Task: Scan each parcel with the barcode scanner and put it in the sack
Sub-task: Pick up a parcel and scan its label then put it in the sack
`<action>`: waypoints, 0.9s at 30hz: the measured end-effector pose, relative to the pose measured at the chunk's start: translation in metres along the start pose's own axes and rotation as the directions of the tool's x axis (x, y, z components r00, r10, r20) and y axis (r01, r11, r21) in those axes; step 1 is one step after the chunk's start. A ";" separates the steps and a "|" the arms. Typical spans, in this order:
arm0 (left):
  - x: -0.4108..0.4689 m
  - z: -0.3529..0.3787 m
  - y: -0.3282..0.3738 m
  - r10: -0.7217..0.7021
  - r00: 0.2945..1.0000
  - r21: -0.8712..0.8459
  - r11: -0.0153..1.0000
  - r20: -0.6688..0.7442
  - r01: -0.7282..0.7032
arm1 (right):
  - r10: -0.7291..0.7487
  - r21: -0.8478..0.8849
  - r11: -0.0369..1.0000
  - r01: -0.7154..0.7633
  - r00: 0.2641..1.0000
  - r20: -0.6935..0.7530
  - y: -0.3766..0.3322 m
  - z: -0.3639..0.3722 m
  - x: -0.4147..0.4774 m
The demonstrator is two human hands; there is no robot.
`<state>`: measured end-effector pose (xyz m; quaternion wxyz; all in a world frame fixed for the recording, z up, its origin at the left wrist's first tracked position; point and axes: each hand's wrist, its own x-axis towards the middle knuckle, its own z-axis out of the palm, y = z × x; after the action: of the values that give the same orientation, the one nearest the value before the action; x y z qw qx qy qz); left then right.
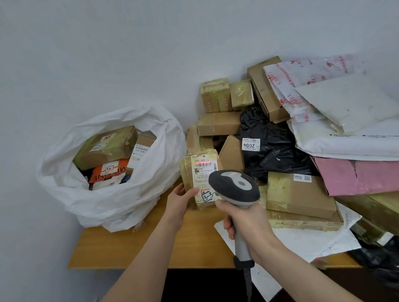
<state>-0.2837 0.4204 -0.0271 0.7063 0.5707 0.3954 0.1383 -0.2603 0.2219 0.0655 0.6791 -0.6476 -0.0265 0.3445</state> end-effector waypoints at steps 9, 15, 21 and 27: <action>-0.005 0.002 0.003 0.010 0.999 0.010 1.000 -0.035 -0.010 | 0.016 0.014 1.000 -0.017 0.999 0.032 -0.001 -0.002 -0.005; -0.011 0.004 0.005 0.022 0.999 0.017 1.000 -0.049 -0.021 | 0.021 0.014 1.000 -0.022 0.998 0.054 -0.002 -0.005 -0.010; -0.019 0.005 0.006 0.033 0.998 0.015 0.999 -0.045 -0.032 | 0.025 0.016 1.000 -0.026 0.997 0.069 -0.002 -0.010 -0.017; -0.026 0.010 0.007 0.035 0.999 0.004 0.999 -0.032 -0.035 | 0.001 0.030 1.000 -0.003 0.997 0.078 -0.005 -0.016 -0.022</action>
<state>-0.2915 0.3985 -0.0103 0.6964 0.5764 0.3969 0.1589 -0.2673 0.1970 0.0765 0.6869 -0.6234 -0.0471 0.3707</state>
